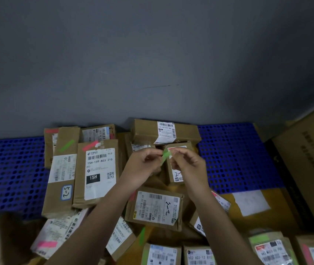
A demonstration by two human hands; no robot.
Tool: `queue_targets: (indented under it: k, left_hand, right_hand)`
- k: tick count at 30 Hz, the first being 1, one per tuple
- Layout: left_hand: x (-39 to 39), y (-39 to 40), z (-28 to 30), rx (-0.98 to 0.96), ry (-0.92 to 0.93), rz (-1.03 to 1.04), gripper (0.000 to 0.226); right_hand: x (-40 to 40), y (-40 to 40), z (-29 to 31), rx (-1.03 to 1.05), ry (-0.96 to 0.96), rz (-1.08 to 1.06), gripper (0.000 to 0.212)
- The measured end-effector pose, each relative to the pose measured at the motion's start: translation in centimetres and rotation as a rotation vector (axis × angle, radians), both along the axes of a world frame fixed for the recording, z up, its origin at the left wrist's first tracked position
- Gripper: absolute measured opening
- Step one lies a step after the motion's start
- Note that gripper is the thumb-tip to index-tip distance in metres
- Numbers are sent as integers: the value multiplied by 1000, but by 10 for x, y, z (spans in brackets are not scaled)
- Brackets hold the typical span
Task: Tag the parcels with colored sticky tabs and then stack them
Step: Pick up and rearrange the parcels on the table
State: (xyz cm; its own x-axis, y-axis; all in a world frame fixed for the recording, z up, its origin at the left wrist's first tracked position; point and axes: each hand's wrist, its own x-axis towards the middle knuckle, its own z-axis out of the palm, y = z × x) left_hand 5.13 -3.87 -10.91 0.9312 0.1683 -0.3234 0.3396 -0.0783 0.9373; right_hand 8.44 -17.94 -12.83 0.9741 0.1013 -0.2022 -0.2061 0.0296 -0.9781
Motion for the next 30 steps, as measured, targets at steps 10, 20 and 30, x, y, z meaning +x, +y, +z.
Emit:
queue_targets:
  k: [10, 20, 30]
  left_hand:
    - [65, 34, -32, 339, 9, 85, 21]
    - [118, 57, -62, 439, 94, 302, 25]
    - [121, 59, -79, 455, 125, 329, 28]
  right_hand:
    - [87, 22, -33, 90, 169, -111, 5]
    - [150, 77, -80, -272, 171, 188, 7]
    - [169, 88, -83, -526, 165, 310, 15]
